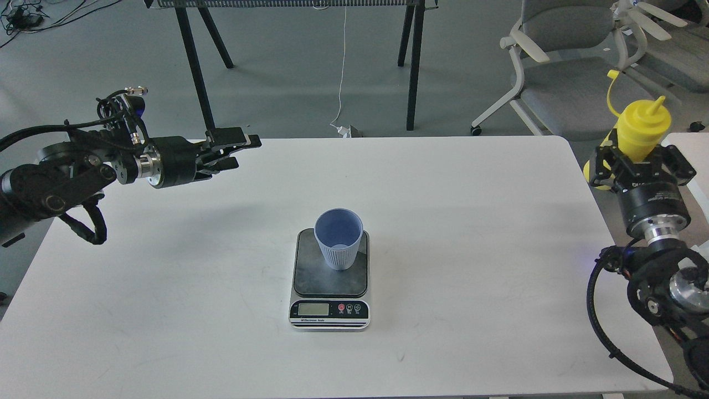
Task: Pour seasoning into cup on scale with both arms
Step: 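Bring the yellow bottle upright back down to the table with the right gripper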
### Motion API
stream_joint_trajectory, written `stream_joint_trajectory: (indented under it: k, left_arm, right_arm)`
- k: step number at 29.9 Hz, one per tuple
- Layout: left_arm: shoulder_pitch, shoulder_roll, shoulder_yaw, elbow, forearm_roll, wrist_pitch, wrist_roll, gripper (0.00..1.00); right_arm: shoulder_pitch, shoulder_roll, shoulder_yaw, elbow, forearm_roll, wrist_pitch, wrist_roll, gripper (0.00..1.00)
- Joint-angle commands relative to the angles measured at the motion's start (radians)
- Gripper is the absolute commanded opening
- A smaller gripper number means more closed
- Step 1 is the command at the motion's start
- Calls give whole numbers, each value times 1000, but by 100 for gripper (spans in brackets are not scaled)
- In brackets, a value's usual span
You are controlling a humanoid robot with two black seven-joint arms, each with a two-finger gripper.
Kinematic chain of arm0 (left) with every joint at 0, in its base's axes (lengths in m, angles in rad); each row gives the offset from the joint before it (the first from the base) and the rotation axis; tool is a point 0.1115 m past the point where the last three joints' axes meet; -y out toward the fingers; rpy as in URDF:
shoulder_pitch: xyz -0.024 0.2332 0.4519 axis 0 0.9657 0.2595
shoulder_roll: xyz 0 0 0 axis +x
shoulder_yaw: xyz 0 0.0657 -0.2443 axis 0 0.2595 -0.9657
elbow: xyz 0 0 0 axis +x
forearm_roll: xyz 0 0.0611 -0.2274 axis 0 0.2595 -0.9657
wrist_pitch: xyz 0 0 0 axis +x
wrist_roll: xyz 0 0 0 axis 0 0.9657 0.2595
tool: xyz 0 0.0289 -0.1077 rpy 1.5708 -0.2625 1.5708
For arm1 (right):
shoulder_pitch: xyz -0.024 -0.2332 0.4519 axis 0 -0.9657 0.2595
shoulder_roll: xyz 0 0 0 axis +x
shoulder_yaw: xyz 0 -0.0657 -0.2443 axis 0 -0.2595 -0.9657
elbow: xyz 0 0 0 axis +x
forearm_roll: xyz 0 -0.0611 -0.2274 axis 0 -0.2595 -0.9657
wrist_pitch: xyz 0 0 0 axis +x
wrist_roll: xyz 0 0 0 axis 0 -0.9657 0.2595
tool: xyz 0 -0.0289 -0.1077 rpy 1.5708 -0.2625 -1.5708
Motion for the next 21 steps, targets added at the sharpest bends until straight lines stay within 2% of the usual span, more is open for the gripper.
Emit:
stream_joint_trajectory:
  k: [1, 9, 21]
  left_arm:
    - [0, -2, 0, 0, 0, 0, 0, 90]
    - [0, -3, 0, 0, 0, 0, 0, 90]
    - [2, -2, 0, 0, 0, 0, 0, 90]
  right_arm:
    - [-49, 79, -3, 8, -91, 0, 3, 1]
    - [-93, 165, -6, 3, -186, 0, 3, 1]
    - [-103, 230, -57, -1, -252, 0, 3, 2]
